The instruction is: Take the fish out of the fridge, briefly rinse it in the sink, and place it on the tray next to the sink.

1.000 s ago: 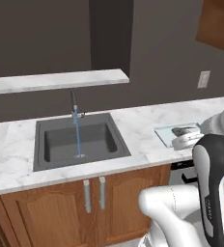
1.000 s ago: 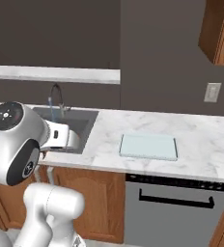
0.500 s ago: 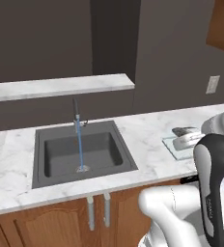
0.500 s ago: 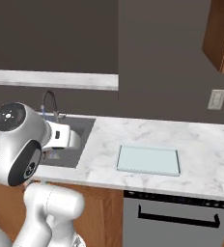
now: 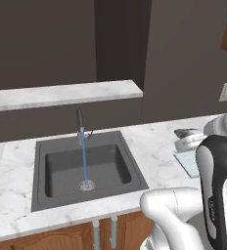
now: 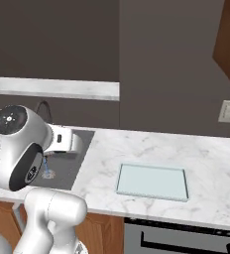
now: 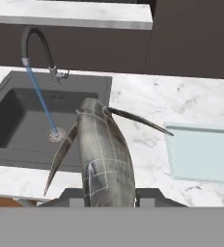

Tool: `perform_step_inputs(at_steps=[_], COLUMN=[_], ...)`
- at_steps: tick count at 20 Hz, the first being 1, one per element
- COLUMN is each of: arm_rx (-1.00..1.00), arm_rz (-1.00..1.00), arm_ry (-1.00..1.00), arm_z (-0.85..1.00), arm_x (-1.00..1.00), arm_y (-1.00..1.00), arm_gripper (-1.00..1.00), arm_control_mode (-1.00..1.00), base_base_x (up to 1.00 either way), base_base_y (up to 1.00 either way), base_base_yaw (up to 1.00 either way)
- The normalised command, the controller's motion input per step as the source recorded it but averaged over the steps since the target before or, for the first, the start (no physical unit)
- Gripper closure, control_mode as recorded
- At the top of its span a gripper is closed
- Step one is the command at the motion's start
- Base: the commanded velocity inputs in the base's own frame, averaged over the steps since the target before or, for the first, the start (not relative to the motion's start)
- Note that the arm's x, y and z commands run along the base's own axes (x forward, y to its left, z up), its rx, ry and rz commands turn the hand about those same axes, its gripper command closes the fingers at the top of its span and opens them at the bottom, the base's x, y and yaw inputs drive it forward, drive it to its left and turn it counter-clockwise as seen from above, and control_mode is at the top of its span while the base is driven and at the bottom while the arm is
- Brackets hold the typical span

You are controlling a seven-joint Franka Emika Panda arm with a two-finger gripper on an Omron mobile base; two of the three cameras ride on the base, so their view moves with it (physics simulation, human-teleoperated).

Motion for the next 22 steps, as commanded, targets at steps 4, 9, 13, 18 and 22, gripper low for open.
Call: perform_step_inputs(at_steps=[4,9,13,18,22], arm_rx=[0.0,0.03,0.01,0.05,0.08], arm_rz=[0.04,0.19,0.34,0.34,0.29], arm_ry=[0.16,0.38,0.35,0.04,-0.1], arm_z=[-0.09,-0.28,-0.57,-0.73,-0.55], arm_x=[0.67,0.96,0.62,0.3,0.61], arm_y=[0.0,0.0,0.06,0.12,0.39], arm_gripper=[1.0,1.0,1.0,1.0,1.0], arm_control_mode=[-1.0,-1.0,-1.0,-1.0,-1.0], base_base_x=[0.0,0.0,0.0,0.0,0.0], base_base_y=[0.0,0.0,0.0,0.0,0.0], base_base_yaw=[0.0,0.0,0.0,0.0,0.0])
